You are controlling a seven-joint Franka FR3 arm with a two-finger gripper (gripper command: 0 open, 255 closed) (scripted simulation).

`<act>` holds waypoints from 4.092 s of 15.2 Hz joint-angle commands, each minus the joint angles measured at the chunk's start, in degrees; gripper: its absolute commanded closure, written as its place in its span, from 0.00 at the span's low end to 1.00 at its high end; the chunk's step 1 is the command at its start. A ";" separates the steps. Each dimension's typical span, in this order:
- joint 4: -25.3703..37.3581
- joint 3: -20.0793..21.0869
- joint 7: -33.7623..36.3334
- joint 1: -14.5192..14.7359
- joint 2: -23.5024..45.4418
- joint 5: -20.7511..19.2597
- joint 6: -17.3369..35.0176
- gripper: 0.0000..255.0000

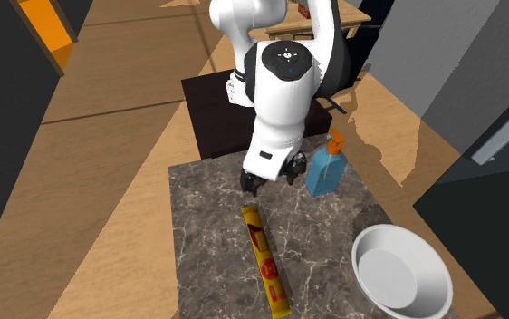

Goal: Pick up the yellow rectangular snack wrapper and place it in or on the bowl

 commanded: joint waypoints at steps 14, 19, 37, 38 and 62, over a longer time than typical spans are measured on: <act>26.50 2.30 -5.39 -6.03 28.28 5.78 2.41 0.00; 27.08 2.68 -5.61 -6.24 30.92 6.15 4.47 0.00; 26.88 2.59 -5.56 -6.17 30.31 6.08 4.05 1.00; 26.68 2.51 -5.51 -6.11 29.69 6.00 3.64 1.00; 26.00 0.78 -4.00 -4.94 17.05 3.83 -8.26 1.00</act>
